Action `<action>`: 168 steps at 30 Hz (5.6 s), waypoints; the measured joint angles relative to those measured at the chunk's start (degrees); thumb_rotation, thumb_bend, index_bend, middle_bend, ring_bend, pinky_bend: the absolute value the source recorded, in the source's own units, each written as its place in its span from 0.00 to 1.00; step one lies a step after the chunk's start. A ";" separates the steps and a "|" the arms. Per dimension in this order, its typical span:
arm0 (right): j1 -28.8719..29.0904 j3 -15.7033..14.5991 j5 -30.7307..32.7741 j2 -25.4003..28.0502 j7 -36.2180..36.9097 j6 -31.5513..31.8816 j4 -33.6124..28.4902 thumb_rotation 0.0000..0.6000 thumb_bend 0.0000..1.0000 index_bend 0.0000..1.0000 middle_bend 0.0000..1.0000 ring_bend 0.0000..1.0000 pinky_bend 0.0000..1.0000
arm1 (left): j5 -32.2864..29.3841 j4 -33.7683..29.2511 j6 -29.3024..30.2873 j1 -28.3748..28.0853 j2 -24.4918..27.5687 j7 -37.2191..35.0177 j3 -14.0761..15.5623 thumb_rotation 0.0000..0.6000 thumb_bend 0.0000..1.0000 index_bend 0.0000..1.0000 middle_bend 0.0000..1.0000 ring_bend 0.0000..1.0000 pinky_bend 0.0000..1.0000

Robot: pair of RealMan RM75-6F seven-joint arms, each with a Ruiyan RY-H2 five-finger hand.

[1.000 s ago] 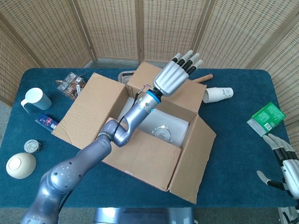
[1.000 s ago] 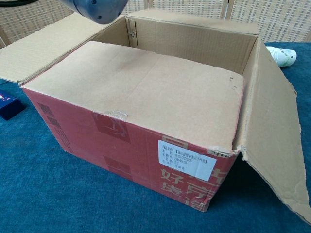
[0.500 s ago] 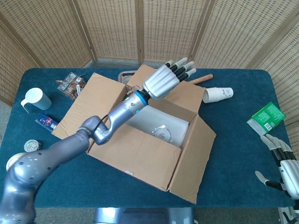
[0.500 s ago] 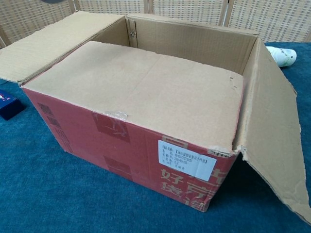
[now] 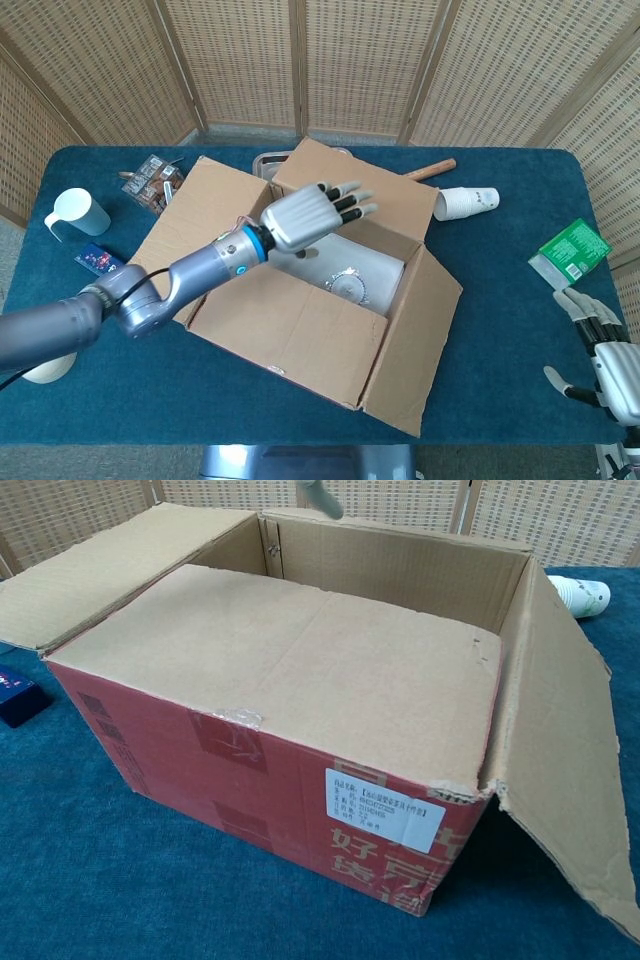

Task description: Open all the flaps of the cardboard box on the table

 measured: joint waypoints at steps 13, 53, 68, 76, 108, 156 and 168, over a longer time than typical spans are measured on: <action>0.09 -0.19 0.04 -0.16 -0.24 -0.41 -0.09 1.00 0.24 0.00 0.00 0.00 0.00 | -9.87 -5.31 -8.99 -0.63 0.37 -3.05 -0.25 1.00 0.49 0.28 0.24 0.19 0.41; 0.40 -0.54 -0.75 -0.08 0.48 -0.56 0.04 1.00 0.25 0.00 0.00 0.00 0.00 | -52.02 -1.57 -15.90 -20.34 -2.01 -0.44 13.30 0.71 0.08 0.46 0.44 0.29 0.53; 0.64 -0.74 -1.05 -0.26 0.32 -0.96 0.02 1.00 0.24 0.00 0.00 0.00 0.00 | -54.11 -0.88 -26.37 -23.88 0.90 -9.73 15.13 0.65 0.04 0.58 0.53 0.36 0.60; 0.77 -0.83 -1.06 -0.33 -0.08 -1.22 -0.14 1.00 0.24 0.00 0.00 0.00 0.00 | -53.63 -1.35 -24.54 -23.66 1.02 -14.34 15.09 0.54 0.00 0.64 0.53 0.36 0.55; 0.93 -0.85 -1.23 -0.30 0.18 -1.04 -0.10 1.00 0.24 0.00 0.00 0.00 0.00 | -61.95 -3.79 -10.76 -29.05 -3.07 -8.17 24.12 0.51 0.00 0.67 0.40 0.20 0.33; 1.44 -0.98 -1.34 -0.54 -0.15 -1.67 -0.12 1.00 0.24 0.00 0.00 0.00 0.00 | -51.67 -0.47 -42.93 -21.09 9.73 -24.81 8.81 0.47 0.00 0.66 0.54 0.37 0.66; 1.61 -1.16 -1.52 -0.82 -1.13 -2.10 -0.44 1.00 0.24 0.00 0.00 0.00 0.00 | -49.49 -1.42 -51.20 -13.00 13.55 -26.79 -2.25 0.48 0.00 0.66 0.54 0.37 0.66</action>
